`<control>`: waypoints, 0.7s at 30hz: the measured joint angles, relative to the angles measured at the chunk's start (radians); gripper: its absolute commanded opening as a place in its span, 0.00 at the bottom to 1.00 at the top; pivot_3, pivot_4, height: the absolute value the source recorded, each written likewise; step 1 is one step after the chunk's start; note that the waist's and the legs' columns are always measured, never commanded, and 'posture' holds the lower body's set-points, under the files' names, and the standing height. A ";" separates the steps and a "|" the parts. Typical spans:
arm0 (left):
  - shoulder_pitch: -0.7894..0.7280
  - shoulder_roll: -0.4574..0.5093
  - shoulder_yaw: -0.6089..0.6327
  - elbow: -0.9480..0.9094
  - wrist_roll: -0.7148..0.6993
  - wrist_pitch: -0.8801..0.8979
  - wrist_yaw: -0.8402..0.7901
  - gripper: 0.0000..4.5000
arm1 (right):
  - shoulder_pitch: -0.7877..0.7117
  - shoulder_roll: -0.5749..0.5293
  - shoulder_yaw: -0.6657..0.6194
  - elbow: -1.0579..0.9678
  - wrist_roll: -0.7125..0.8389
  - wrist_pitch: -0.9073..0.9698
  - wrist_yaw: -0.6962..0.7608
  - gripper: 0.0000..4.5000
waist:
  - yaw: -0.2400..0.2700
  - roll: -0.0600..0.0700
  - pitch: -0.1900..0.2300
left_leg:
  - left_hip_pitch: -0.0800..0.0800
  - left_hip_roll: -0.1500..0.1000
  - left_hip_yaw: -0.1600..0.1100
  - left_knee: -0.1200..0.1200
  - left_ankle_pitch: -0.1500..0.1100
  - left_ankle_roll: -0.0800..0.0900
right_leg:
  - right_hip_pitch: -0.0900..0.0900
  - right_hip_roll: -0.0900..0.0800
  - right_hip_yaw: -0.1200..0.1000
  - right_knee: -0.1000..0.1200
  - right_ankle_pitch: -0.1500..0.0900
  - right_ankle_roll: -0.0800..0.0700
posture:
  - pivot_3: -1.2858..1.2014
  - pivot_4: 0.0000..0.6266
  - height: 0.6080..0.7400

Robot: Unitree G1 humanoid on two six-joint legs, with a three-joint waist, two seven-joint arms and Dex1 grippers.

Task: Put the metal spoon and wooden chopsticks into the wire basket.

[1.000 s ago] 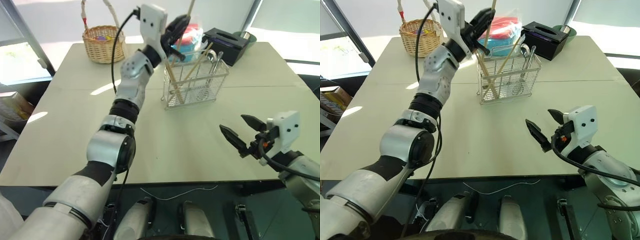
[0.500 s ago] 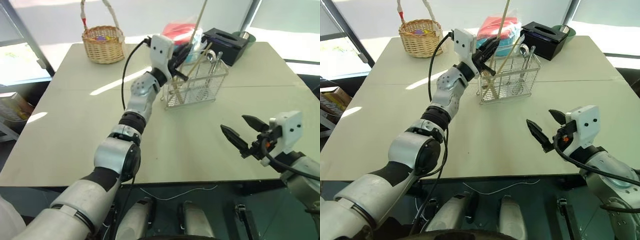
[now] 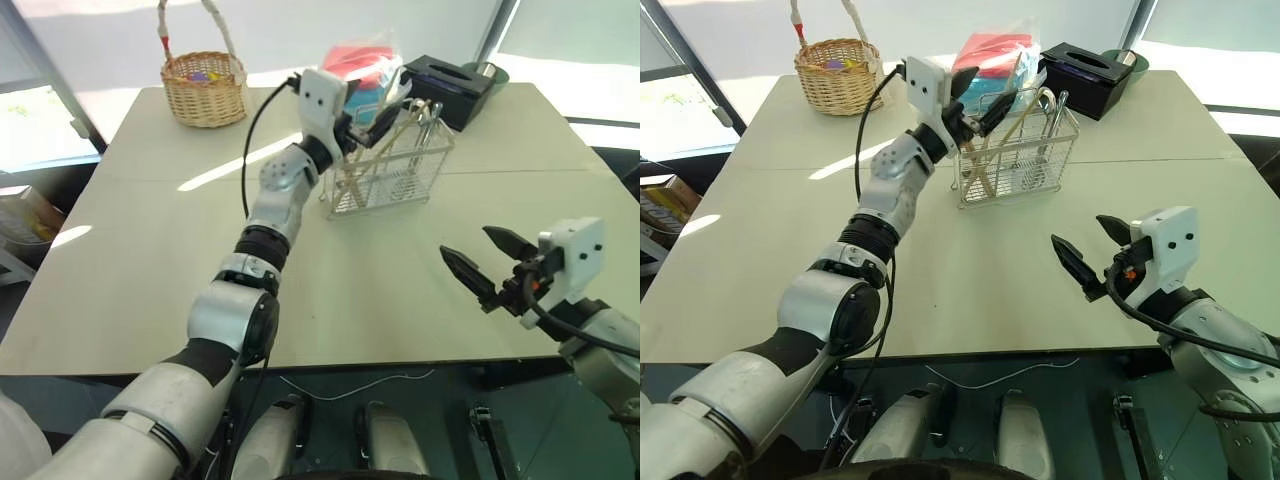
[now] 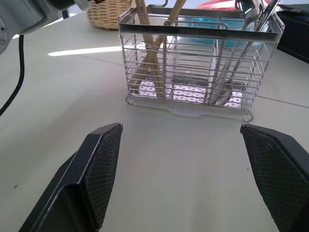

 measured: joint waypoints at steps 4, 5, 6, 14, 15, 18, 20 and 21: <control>0.030 0.146 -0.003 -0.234 -0.097 0.335 -0.123 0.98 | -0.012 -0.017 0.006 0.039 -0.023 -0.003 0.025 0.90 | -0.009 0.005 -0.034 | 0.001 0.000 0.001 0.000 0.002 -0.005 | 0.000 0.002 0.001 0.000 0.000 0.000 | 0.52 0.00 0.86; 0.034 0.193 -0.010 -0.287 -0.117 0.403 -0.165 0.98 | -0.015 -0.024 0.002 0.048 -0.031 -0.009 0.031 0.90 | -0.011 0.007 -0.042 | 0.002 0.000 0.001 0.000 0.002 -0.005 | 0.001 0.002 0.002 0.000 0.000 0.000 | 0.52 0.00 0.86; 0.051 0.274 -0.024 -0.389 -0.149 0.494 -0.235 0.98 | -0.028 -0.034 0.002 0.069 -0.045 -0.018 0.044 0.90 | -0.019 0.007 -0.049 | 0.002 0.000 0.001 -0.001 0.002 -0.006 | 0.001 0.002 0.002 -0.001 0.000 0.000 | 0.52 0.00 0.86; 0.282 0.591 -0.098 -0.661 -0.197 0.729 -0.493 0.98 | -0.050 -0.046 -0.005 0.196 -0.119 -0.072 0.122 0.90 | -0.004 0.015 -0.080 | 0.019 0.001 -0.001 -0.004 -0.004 -0.002 | 0.019 0.004 0.002 -0.008 -0.003 -0.004 | 0.52 0.00 0.86; 0.316 0.616 -0.101 -0.688 -0.197 0.739 -0.506 0.98 | -0.056 -0.046 -0.002 0.208 -0.127 -0.077 0.132 0.90 | 0.000 0.015 -0.080 | 0.019 0.001 0.000 -0.004 -0.004 -0.001 | 0.018 0.004 0.002 -0.009 -0.003 -0.004 | 0.52 0.00 0.86; 0.426 0.695 -0.102 -0.755 -0.192 0.742 -0.520 0.98 | -0.082 -0.046 0.004 0.249 -0.152 -0.098 0.155 0.90 | 0.006 0.015 -0.080 | 0.018 0.001 0.001 -0.006 -0.005 0.000 | 0.015 0.003 0.003 -0.010 -0.002 -0.004 | 0.52 0.00 0.86; 0.468 0.711 -0.102 -0.768 -0.182 0.741 -0.516 0.98 | -0.092 -0.046 0.007 0.263 -0.165 -0.105 0.163 0.90 | 0.012 0.015 -0.080 | 0.018 0.000 0.001 -0.007 -0.005 0.000 | 0.014 0.003 0.003 -0.010 -0.001 -0.001 | 0.52 0.00 0.86; 0.496 0.720 -0.102 -0.788 -0.180 0.740 -0.516 0.98 | -0.095 -0.046 0.010 0.265 -0.171 -0.108 0.167 0.90 | 0.013 0.015 -0.080 | 0.018 0.000 0.001 -0.007 -0.005 0.000 | 0.014 0.002 0.003 -0.010 -0.001 -0.001 | 0.52 0.00 0.86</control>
